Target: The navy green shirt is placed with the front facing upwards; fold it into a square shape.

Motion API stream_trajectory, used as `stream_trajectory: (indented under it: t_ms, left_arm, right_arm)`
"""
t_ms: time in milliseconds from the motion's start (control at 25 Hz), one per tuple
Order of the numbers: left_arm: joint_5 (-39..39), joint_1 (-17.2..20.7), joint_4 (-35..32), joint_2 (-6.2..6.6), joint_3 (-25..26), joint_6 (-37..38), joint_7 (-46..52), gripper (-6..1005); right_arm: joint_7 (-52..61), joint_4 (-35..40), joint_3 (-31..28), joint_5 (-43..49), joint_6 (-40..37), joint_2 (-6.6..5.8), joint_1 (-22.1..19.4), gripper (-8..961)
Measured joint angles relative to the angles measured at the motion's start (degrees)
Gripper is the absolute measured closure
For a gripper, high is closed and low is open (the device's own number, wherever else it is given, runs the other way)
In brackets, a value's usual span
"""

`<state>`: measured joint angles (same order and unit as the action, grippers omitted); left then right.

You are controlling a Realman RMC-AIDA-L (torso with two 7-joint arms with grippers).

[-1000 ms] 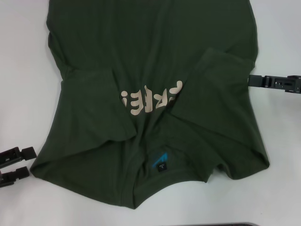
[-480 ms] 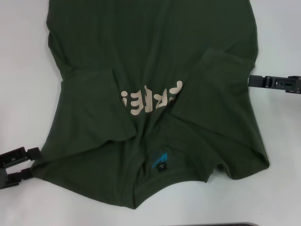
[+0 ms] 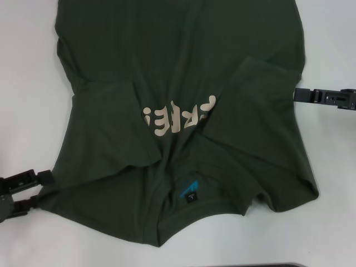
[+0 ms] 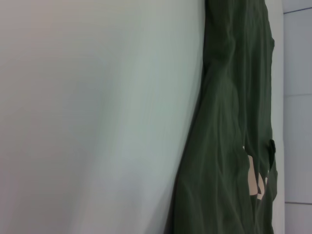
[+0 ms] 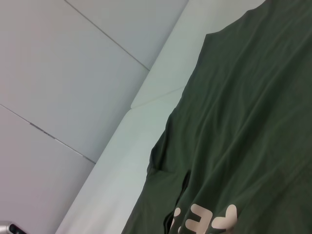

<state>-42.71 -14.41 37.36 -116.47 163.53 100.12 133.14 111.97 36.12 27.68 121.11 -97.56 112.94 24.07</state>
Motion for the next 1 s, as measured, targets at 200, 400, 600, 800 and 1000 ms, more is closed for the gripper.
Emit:
stream_trajectory:
  t_ms: [200, 400, 600, 800, 1000]
  left_arm:
    - [0.0, -0.9, -1.4, -0.18, -1.3, -1.1, 0.1, 160]
    - [0.0, -1.8, -2.4, -0.23, -1.9, -1.4, 0.1, 179]
    - [-0.2, -2.1, -1.9, -0.33, -2.4, -0.5, 1.8, 199]
    - [-0.4, -2.1, -0.3, -0.59, -2.7, 0.4, 1.8, 252]
    - [-0.5, -2.1, -0.3, -0.49, -2.7, 1.1, 1.9, 441]
  right_arm:
    - [0.0, 0.0, 0.0, 0.0, -0.2, 0.0, 0.0, 176]
    - [0.0, 0.0, -0.1, 0.0, -0.3, 0.0, 0.0, 176]
    - [0.0, 0.0, -0.1, -0.1, -0.3, 0.0, -0.1, 177]
    - [0.5, 0.0, -0.1, -0.1, -0.4, 0.0, -0.2, 177]
    - [0.5, 0.0, -0.2, -0.4, -0.4, 0.0, -0.4, 177]
